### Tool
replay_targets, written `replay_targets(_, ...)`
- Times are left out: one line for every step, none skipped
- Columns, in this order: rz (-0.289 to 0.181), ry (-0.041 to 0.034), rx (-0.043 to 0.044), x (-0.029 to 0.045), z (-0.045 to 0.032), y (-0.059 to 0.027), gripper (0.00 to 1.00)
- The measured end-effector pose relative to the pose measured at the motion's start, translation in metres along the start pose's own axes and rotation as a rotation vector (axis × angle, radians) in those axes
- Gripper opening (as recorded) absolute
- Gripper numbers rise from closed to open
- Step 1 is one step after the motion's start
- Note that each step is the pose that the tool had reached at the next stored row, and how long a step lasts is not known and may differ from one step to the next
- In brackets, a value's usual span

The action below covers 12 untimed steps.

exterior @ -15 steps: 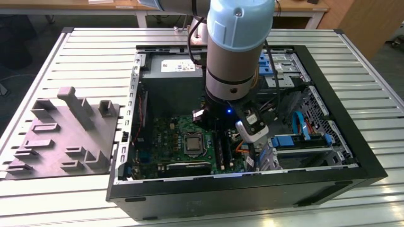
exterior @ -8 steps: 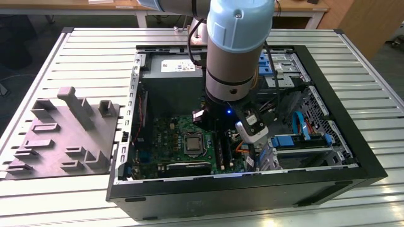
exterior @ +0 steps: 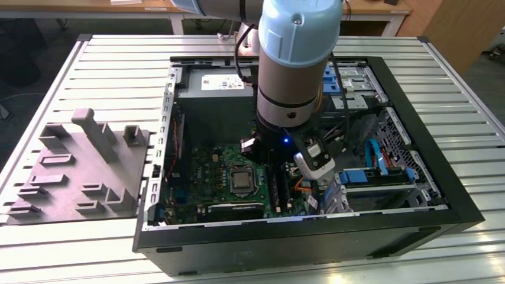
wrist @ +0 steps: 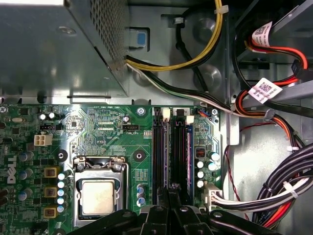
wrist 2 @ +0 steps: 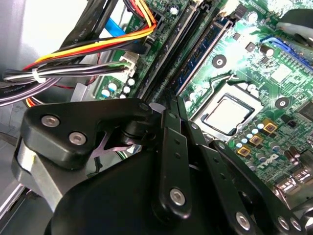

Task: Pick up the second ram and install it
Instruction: 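Insert the second ram into the second slot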

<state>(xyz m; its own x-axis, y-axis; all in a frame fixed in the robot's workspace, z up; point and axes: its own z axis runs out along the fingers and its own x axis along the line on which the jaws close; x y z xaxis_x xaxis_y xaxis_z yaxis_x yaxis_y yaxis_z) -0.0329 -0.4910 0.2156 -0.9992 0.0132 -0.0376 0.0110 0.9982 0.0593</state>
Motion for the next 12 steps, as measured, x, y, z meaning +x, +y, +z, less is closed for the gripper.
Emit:
replay_targets(0.0, -0.0001, -0.0003, 0.0, 0.0006, 0.0, 0.11)
replay_targets(0.0, -0.0001, -0.0003, 0.0, 0.0008, 0.0, 0.11)
replay_targets(0.0, 0.0, -0.0002, 0.0, 0.0008, 0.0, 0.11)
replay_targets(0.0, 0.0, -0.0001, 0.0, 0.0008, 0.0, 0.11)
replay_targets(0.0, 0.0, 0.0, 0.0, 0.0008, 0.0, 0.11)
replay_targets(0.0, 0.0, -0.0001, 0.0, 0.0009, 0.0, 0.11)
replay_targets(0.0, -0.0001, -0.0002, 0.0, 0.001, 0.0, 0.11)
replay_targets(0.0, -0.0001, -0.0001, 0.0, 0.001, 0.0, 0.11)
replay_targets(0.0, -0.0001, -0.0001, 0.0, 0.001, 0.0, 0.11)
replay_targets(0.0, -0.0003, -0.0004, 0.0, 0.0012, 0.0, 0.11)
replay_targets(0.0, -0.0003, -0.0004, 0.0, 0.0013, 0.0, 0.13)
replay_targets(0.0, -0.0001, -0.0004, 0.0, 0.0013, 0.0, 0.19)
